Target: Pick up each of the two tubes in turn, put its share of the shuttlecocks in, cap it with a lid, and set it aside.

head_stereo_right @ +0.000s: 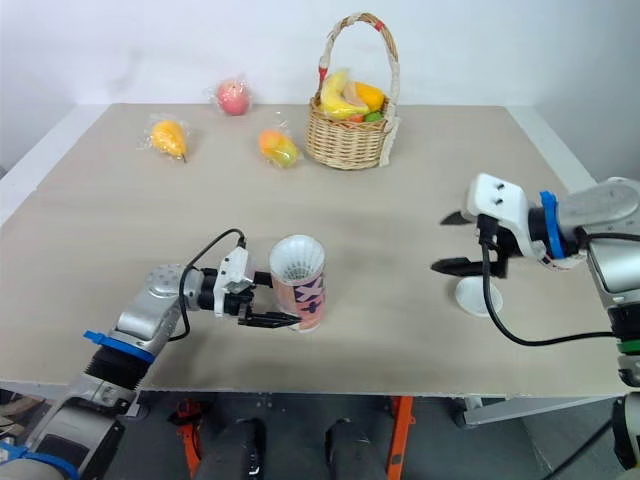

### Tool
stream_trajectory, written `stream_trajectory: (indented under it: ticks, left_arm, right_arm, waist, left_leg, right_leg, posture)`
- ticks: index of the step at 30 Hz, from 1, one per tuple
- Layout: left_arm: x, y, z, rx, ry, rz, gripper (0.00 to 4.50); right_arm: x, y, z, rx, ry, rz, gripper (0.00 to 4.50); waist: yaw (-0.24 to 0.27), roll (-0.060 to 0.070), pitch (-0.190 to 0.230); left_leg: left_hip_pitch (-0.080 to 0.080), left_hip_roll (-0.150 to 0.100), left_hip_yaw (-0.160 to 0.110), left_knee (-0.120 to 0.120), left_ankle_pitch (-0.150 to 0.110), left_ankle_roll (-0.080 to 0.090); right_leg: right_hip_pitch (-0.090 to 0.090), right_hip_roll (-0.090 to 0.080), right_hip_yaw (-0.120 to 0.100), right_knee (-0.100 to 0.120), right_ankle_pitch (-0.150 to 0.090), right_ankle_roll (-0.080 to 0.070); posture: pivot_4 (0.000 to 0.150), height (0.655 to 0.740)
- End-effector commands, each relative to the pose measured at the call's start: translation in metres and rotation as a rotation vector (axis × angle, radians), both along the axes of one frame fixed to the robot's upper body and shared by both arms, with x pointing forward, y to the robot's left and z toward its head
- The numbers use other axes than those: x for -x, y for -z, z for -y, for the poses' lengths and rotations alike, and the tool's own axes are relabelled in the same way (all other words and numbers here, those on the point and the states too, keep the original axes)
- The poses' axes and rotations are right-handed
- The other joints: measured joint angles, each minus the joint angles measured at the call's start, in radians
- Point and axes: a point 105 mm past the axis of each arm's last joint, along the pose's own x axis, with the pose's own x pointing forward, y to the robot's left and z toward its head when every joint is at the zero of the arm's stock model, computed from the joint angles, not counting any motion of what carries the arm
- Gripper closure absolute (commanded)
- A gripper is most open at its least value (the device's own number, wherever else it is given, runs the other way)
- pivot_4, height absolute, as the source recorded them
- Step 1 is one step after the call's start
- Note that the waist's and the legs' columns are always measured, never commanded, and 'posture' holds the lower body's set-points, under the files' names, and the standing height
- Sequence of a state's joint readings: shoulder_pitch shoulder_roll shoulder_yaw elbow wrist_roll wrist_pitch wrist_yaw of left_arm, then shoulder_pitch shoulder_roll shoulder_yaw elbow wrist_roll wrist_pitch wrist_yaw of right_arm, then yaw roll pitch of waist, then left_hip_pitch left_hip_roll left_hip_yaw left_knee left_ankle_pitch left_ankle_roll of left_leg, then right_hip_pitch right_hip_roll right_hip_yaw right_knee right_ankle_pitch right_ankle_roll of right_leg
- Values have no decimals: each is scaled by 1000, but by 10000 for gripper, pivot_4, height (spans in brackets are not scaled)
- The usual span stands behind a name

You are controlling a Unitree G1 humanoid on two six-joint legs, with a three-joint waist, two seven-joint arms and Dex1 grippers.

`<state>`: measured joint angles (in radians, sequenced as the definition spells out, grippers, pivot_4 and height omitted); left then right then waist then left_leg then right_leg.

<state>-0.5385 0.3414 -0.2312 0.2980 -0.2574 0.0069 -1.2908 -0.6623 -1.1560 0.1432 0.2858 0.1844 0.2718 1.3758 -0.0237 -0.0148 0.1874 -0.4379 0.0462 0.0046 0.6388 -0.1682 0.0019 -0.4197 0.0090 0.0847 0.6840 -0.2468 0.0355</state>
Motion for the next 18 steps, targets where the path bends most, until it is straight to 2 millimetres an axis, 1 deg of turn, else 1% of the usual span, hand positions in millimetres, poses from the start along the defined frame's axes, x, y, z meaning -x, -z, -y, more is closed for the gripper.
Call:
stream_trajectory:
  ticks: [1,2,5,9,11,14,16,17,18]
  left_arm:
    - [0,6,6,-5,-3,16,13333]
    - [0,8,8,-7,2,15,13333]
    - [0,8,12,-6,8,15,13333]
    - [0,7,13,-4,8,16,13333]
    - [-1,7,12,-3,-2,20,13333]
    - [-2,7,11,-3,-9,22,13333]
    - [-4,6,11,-1,-21,30,13333]
    - [-5,5,11,2,-27,35,13333]
    - [-6,5,11,5,-36,40,13333]
  right_arm:
    - [1,4,27,48,73,-33,630]
    - [0,9,32,56,90,-50,630]
    - [-9,14,40,48,135,-67,630]
    - [-16,21,48,66,164,-95,630]
    - [-17,32,54,84,193,-134,630]
    - [-16,44,58,94,208,-183,630]
    - [-14,51,58,100,197,-220,5790]
    - [-12,54,57,103,186,-238,8939]
    - [-10,57,56,107,174,-256,12998]
  waist:
    - [-1,0,0]
    - [-1,0,0]
    - [-5,1,0]
    - [-14,1,0]
    - [-15,1,-1]
    - [-15,1,-1]
    - [-19,1,-1]
    - [-21,0,-1]
    - [-21,0,-1]
  left_leg:
    - [1,0,1,0,0,0]
    - [1,0,2,1,0,0]
    - [2,0,6,1,0,0]
    - [4,-1,11,0,0,0]
    - [4,-1,12,0,0,0]
    - [3,-1,13,0,0,0]
    - [4,-1,14,-1,0,0]
    - [4,-1,15,-1,0,0]
    - [6,-1,15,-1,0,0]
  right_leg:
    - [0,0,1,0,0,0]
    - [0,0,2,0,0,0]
    - [0,0,6,0,1,0]
    - [0,0,13,-1,4,8]
    - [0,0,14,-2,4,8]
    - [0,0,15,-3,4,9]
    - [0,0,17,-3,4,9]
    - [0,0,18,-3,4,9]
    - [1,0,18,-3,4,10]
  posture:
    - [1500,7400]
    - [1500,7400]
    - [1500,7400]
    - [1500,7400]
    - [1500,7400]
    - [1500,7400]
    - [1500,7400]
    - [1500,7400]
    - [1500,7400]
